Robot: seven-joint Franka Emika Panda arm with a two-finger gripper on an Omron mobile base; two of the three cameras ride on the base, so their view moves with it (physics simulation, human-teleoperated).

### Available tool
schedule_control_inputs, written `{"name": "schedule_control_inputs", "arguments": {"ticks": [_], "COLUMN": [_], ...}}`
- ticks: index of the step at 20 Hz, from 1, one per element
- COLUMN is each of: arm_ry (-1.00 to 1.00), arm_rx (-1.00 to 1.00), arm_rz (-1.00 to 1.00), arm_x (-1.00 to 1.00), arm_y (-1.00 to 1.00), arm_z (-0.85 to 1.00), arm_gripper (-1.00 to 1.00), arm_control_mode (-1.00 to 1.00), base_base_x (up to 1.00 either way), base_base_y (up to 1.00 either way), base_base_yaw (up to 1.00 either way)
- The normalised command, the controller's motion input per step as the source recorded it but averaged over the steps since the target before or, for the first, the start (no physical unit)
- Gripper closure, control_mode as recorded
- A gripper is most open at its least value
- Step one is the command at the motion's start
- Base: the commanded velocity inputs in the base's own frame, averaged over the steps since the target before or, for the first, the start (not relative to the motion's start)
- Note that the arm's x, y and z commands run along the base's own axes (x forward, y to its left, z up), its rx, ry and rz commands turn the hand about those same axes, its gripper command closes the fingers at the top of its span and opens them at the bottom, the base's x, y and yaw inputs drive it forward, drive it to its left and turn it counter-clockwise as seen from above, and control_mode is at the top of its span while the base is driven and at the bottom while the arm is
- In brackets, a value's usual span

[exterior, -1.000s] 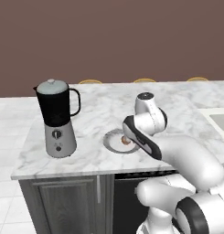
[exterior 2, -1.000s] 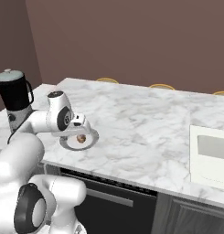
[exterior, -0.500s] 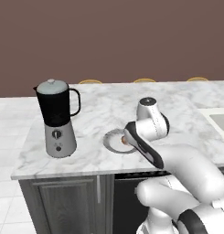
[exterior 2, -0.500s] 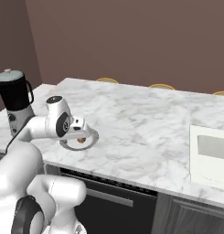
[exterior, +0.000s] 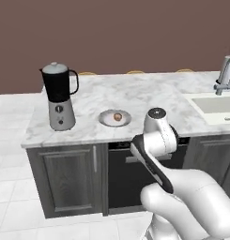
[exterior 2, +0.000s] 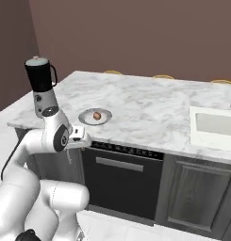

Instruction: Pick the banana and tangerine from the fridge and place them on the plate next to the blender to make a fruit smoothie.

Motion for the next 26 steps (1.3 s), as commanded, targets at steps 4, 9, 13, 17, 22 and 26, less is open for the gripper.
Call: {"name": "schedule_control_inputs", "arguments": {"ticks": [4, 9, 13, 17, 22, 26], "arm_ry": [0.00, 0.00, 0.00, 0.00, 0.00, 0.00], "arm_rx": [0.00, 0.00, 0.00, 0.00, 0.00, 0.00], "arm_rz": [0.00, 0.00, 0.00, 0.00, 0.00, 0.00], "arm_x": [0.00, 0.00, 0.00, 0.00, 0.00, 0.00], "arm_y": [0.00, 0.00, 0.00, 0.00, 0.00, 0.00], "arm_z": [0.00, 0.00, 0.00, 0.00, 0.00, 0.00], "arm_gripper": [-1.00, -1.00, -1.00, -1.00, -1.00, -1.00], "arm_control_mode": [1.00, 1.00, 1.00, 1.00, 1.00, 1.00], "base_base_x": [-0.49, -0.10, 0.00, 0.01, 0.24, 0.69], "base_base_y": [-0.02, 0.00, 0.00, 0.00, 0.00, 0.00], "base_base_yaw": [-0.44, -0.78, -0.98, -1.00, -0.94, -0.77]}}
